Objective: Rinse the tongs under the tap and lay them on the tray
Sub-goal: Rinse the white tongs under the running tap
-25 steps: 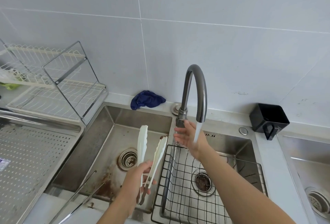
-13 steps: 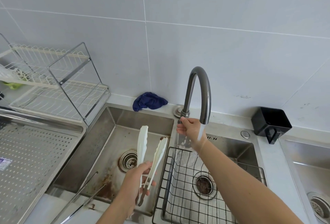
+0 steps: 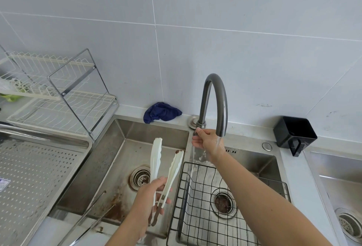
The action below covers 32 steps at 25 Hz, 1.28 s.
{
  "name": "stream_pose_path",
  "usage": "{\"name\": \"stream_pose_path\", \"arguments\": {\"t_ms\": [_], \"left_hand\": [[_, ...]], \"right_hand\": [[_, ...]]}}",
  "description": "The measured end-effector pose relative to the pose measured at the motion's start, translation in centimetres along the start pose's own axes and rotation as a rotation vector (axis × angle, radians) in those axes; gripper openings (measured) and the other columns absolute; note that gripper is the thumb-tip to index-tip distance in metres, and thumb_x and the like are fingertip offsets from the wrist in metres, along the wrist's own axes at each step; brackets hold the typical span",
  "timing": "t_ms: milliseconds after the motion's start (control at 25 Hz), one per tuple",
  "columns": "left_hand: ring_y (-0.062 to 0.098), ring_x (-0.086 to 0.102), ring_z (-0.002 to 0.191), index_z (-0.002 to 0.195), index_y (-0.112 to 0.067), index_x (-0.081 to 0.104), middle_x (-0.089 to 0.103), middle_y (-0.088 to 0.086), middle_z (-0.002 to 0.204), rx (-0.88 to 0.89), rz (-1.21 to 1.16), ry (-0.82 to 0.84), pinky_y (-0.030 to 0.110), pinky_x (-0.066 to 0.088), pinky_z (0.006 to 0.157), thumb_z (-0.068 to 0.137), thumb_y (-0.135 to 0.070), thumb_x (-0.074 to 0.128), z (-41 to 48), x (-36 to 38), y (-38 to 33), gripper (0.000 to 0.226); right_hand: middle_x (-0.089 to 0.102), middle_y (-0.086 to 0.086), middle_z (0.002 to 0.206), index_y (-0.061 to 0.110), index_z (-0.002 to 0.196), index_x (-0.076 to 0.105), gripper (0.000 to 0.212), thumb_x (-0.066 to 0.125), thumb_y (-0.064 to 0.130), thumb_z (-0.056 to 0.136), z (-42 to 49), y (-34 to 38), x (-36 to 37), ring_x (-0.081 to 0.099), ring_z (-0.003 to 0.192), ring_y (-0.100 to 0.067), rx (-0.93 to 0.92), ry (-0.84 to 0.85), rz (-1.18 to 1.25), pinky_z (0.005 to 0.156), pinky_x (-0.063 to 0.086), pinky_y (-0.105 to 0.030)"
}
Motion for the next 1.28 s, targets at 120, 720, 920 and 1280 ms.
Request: {"name": "stream_pose_path", "arguments": {"t_ms": [120,720,920,1280], "left_hand": [[0.029,0.069,0.071,0.093,-0.011,0.083,0.073,0.024,0.107,0.002,0.005,0.007,0.034,0.050,0.050,0.094,-0.032,0.065,-0.2,0.1,-0.1,0.028],[0.015,0.071,0.065,0.104,-0.014,0.076,0.076,0.010,0.085,0.010,0.267,0.036,0.029,0.048,0.050,0.093,-0.044,0.064,-1.0,1.9,2.0,0.033],[0.011,0.067,0.068,0.099,-0.024,0.073,0.075,0.010,0.090,0.086,0.378,0.021,0.028,0.045,0.055,0.081,-0.052,0.060,-1.5,2.3,2.7,0.035],[0.015,0.064,0.075,0.090,-0.027,0.070,0.067,0.001,0.083,0.201,0.488,-0.006,0.026,0.045,0.062,0.079,-0.051,0.057,-1.7,1.7,3.6,0.029]], "right_hand": [[0.067,-0.030,0.097,-0.017,0.117,0.062,0.038,0.065,0.017,0.100,0.0,-0.2,-0.1,0.068,0.081,-0.033,0.004,0.010,-0.017,0.065,0.064,-0.031],[0.079,-0.009,0.090,0.009,0.104,0.076,0.044,0.046,0.041,0.107,-10.0,-7.2,-1.7,0.071,0.075,-0.019,0.225,0.029,-0.083,0.064,0.057,-0.031],[0.073,-0.003,0.073,0.014,0.093,0.074,0.048,0.049,0.055,0.102,-10.2,-6.2,0.0,0.070,0.064,-0.017,0.221,-0.085,-0.187,0.049,0.052,-0.028],[0.067,-0.009,0.078,-0.002,0.100,0.068,0.021,0.049,0.008,0.099,-10.5,-7.6,-0.3,0.070,0.056,-0.011,0.230,-0.053,-0.140,0.053,0.057,-0.029]]}}
Point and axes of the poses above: each hand's wrist, its own z-axis towards the middle knuckle, its own x-axis out of the palm, y = z × x, the point moved 1 cm from there along z, towards the middle knuckle
